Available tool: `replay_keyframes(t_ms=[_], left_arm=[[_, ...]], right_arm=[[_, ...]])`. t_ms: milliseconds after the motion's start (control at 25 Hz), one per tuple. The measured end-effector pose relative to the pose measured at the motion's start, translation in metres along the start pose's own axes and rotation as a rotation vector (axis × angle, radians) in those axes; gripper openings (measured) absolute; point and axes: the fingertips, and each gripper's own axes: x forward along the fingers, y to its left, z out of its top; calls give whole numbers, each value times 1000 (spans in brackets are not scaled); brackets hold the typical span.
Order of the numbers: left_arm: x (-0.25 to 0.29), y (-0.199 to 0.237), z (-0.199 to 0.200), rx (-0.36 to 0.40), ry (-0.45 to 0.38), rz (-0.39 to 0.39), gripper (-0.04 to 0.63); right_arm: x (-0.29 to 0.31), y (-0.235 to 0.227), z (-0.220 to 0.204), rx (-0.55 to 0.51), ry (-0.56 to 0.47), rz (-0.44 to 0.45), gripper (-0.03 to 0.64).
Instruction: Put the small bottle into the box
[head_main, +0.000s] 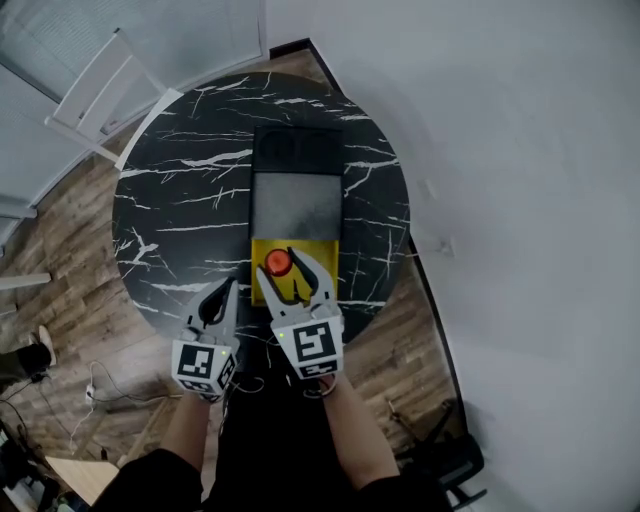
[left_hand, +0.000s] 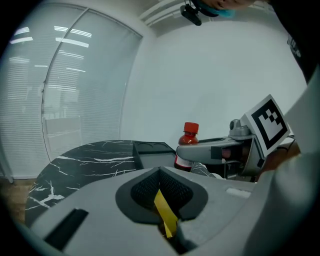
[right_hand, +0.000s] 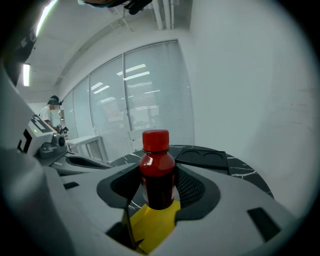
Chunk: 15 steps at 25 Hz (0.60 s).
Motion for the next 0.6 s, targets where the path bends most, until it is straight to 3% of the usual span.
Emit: replay_keyframes(t_ms=[600], left_arm=[[23,29,-46,-47,97,7,-2]], right_arm=[[37,-4,-60,18,124,4,209]])
